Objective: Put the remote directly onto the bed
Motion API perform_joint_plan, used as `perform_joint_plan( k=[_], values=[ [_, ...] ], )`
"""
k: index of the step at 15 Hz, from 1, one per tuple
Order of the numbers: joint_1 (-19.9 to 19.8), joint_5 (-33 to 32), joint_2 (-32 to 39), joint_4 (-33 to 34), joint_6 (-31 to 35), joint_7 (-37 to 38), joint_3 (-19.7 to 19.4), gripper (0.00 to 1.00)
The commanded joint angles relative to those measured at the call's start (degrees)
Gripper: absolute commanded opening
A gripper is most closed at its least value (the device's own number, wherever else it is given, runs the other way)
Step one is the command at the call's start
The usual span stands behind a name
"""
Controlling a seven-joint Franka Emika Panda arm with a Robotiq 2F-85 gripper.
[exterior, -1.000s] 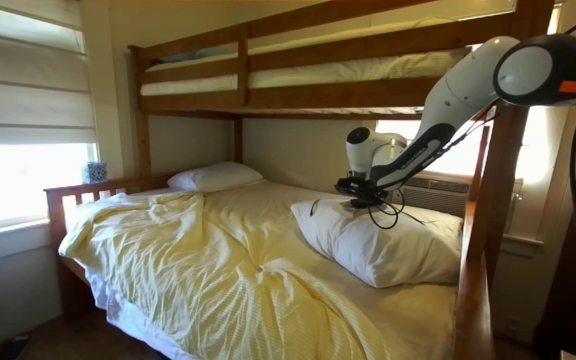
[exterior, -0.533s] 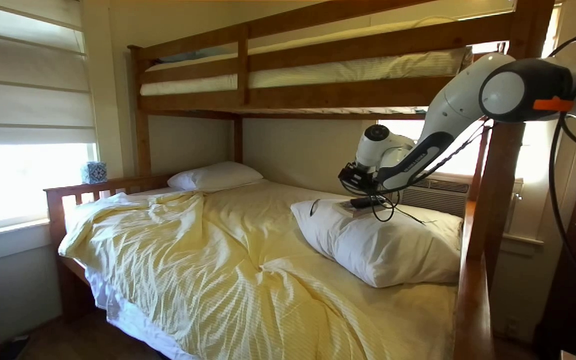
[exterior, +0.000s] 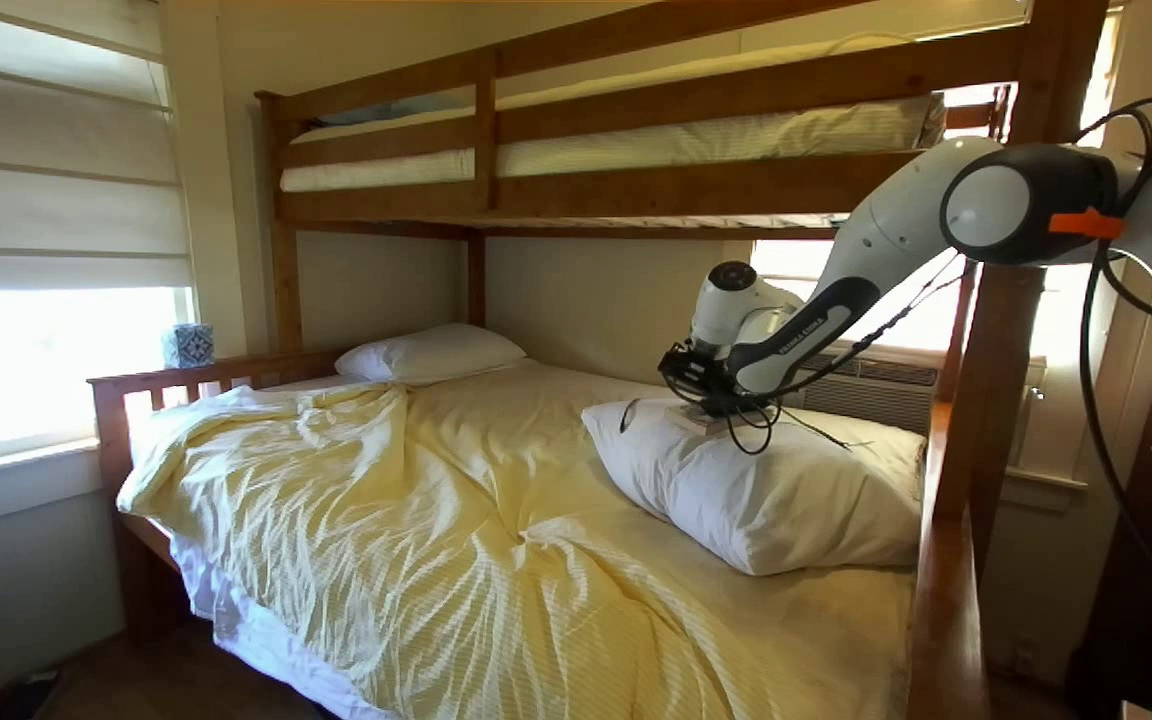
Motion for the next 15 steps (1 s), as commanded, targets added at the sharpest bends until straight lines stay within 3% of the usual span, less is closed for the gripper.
perform_joint_plan(
  k=[1, 2, 6, 15],
  values=[
    [1.7, 3.0, -1.7, 1.5, -8.3, -0.3, 1.7, 1.0],
    [6.2, 7.9, -1.8, 1.7, -9.5, -2.6, -3.1, 1.0],
    [10.3, 13.4, -0.5, 4.5, -14.4, -3.6, -6.8, 1.0],
    [12.3, 22.6, 6.3, 7.9, -13.8, -2.9, -13.3, 1.0]
  ],
)
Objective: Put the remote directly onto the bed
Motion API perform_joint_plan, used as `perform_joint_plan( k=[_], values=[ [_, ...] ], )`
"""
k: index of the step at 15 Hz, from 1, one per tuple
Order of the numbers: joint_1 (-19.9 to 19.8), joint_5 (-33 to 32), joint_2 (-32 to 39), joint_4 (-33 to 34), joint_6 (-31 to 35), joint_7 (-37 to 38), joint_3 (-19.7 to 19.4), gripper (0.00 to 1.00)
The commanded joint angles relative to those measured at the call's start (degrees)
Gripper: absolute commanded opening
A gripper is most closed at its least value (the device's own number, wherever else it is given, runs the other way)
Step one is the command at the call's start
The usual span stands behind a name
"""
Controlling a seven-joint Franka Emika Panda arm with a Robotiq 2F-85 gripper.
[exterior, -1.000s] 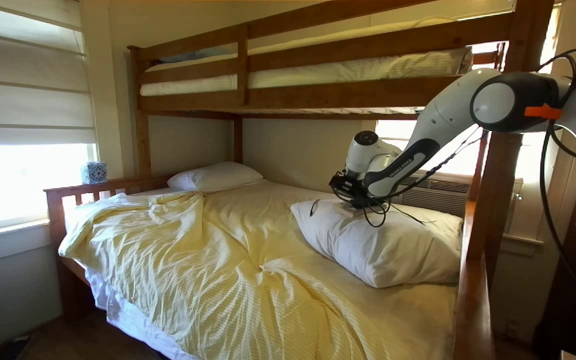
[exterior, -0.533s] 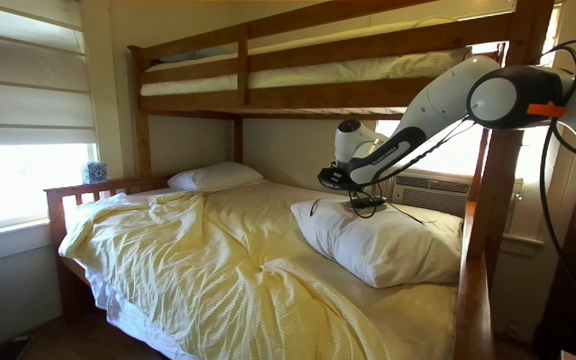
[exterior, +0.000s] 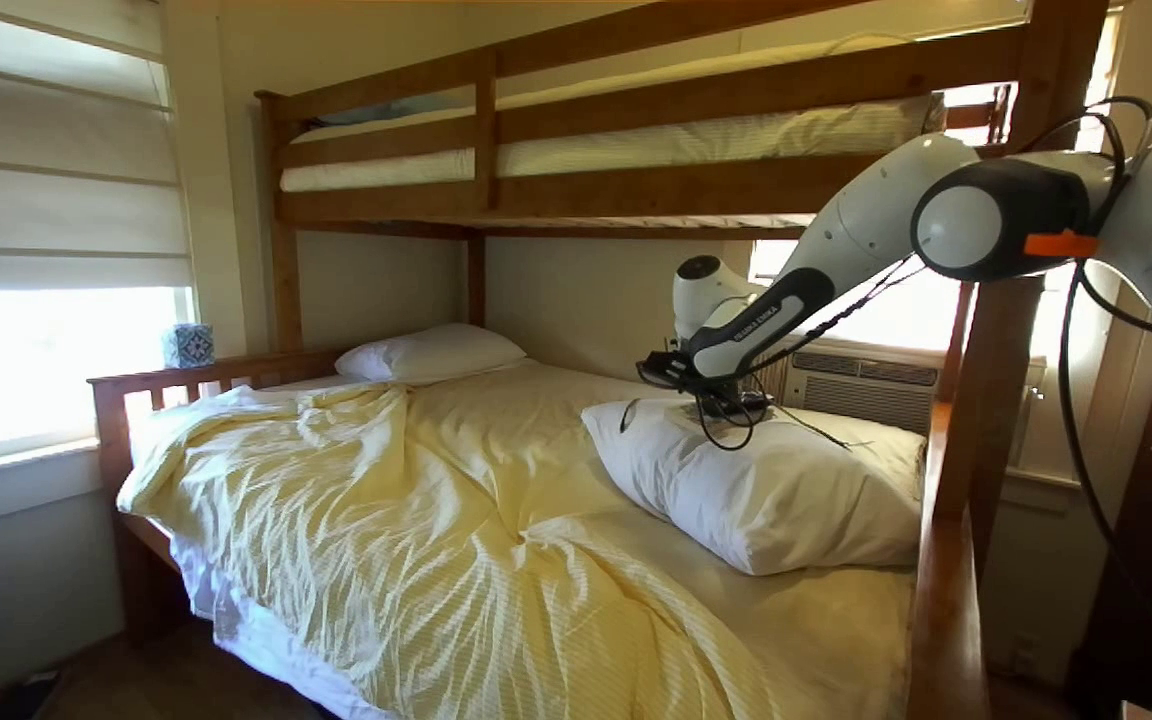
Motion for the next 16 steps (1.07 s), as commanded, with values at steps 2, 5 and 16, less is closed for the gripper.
perform_joint_plan(
  k=[2, 5, 16],
  values=[
    [1.4, 3.8, 5.7, 5.6, 2.2, 0.5, -5.4, 1.0],
    [1.6, 5.4, 7.9, 8.2, 2.9, -0.2, -7.2, 1.0],
    [0.3, 16.4, 9.1, 11.7, -7.1, -11.5, -3.8, 1.0]
  ],
)
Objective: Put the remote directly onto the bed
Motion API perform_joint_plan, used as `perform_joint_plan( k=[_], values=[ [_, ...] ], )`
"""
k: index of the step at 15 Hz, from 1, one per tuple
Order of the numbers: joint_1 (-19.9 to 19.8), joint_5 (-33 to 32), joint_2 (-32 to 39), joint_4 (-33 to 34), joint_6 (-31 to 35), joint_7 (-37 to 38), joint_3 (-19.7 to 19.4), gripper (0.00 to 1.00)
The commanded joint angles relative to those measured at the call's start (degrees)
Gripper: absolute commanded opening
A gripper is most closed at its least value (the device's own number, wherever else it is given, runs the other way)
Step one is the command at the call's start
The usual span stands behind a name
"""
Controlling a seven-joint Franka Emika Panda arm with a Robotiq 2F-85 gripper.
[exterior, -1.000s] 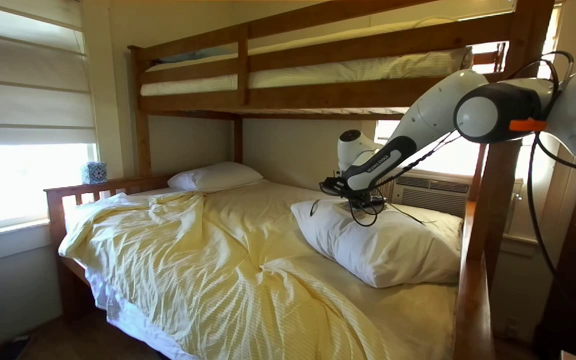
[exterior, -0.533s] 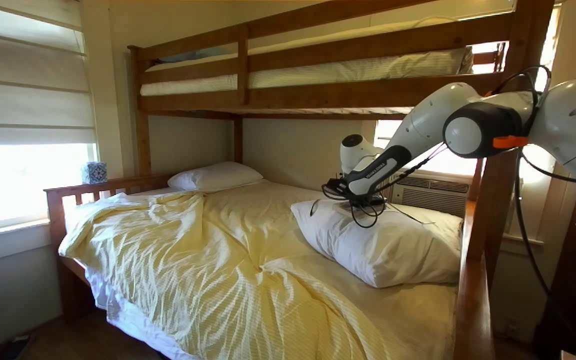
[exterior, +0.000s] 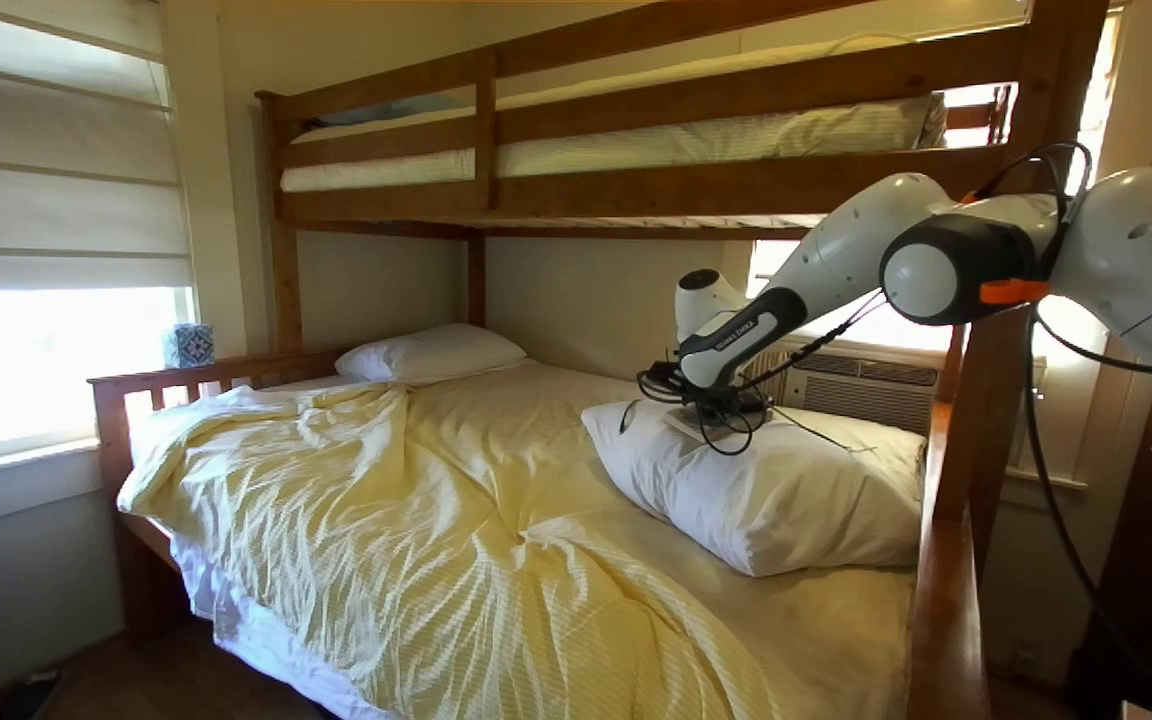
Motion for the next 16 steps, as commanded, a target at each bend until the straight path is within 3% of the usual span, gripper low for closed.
perform_joint_plan(
  k=[1, 5, 10, 16],
  values=[
    [0.0, 4.1, 1.3, 3.4, -5.4, -2.9, 0.2, 1.0],
    [1.3, 2.6, 2.2, 5.3, -10.2, 0.5, -2.4, 1.0],
    [2.2, -0.2, 4.3, 7.1, -7.0, 1.9, -5.2, 1.0],
    [2.7, -0.8, 6.7, 9.7, -7.1, 1.7, -5.8, 1.0]
  ],
)
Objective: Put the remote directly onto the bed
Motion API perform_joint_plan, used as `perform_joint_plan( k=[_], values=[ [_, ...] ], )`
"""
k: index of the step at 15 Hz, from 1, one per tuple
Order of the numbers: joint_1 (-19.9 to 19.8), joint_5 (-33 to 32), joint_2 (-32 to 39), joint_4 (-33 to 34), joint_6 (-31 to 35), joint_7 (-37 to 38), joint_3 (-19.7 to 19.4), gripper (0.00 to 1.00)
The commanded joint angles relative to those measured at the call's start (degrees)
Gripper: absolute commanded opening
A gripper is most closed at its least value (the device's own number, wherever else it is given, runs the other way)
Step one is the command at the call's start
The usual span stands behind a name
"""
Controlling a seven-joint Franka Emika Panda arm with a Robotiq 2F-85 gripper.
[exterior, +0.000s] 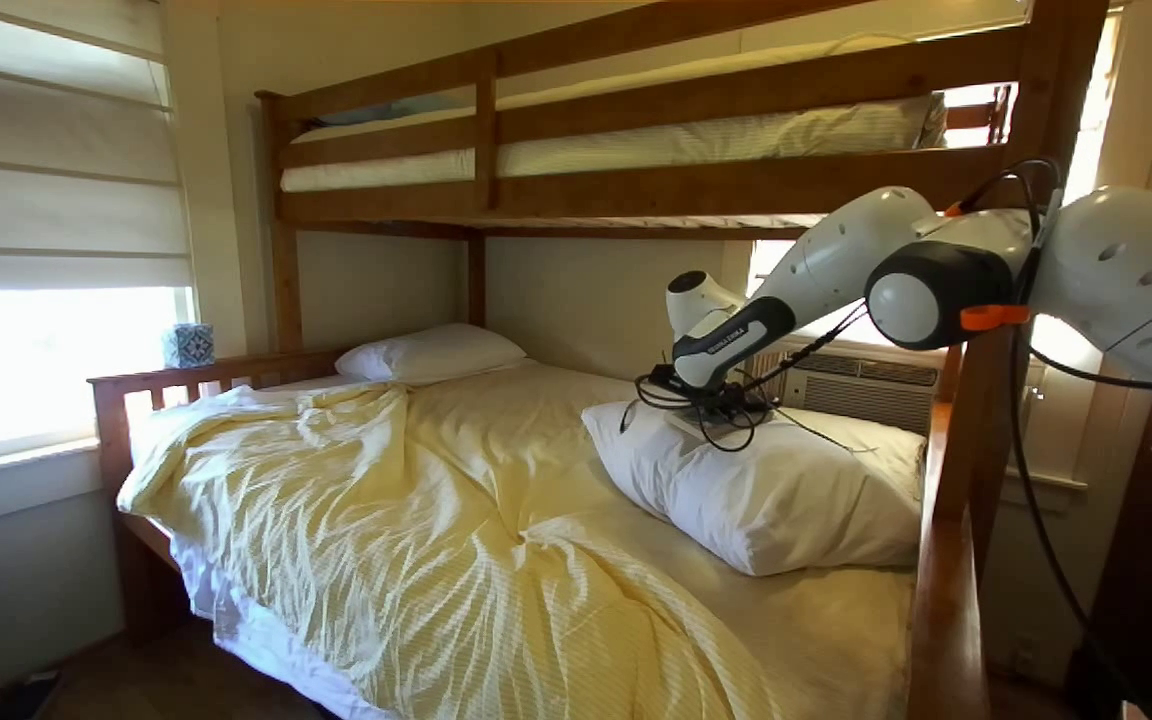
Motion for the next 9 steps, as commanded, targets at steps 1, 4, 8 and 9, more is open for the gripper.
perform_joint_plan(
  k=[1, 4, 8, 9],
  values=[
    [1.0, -1.6, 3.3, 4.3, -0.2, 2.6, -1.9, 1.0],
    [1.9, -2.6, 5.1, 6.5, 0.7, 4.7, -4.0, 1.0],
    [2.6, -2.6, 7.0, 9.0, -2.9, 6.9, -6.0, 1.0],
    [2.4, -2.0, 7.2, 9.4, -4.0, 6.5, -5.7, 1.0]
  ],
)
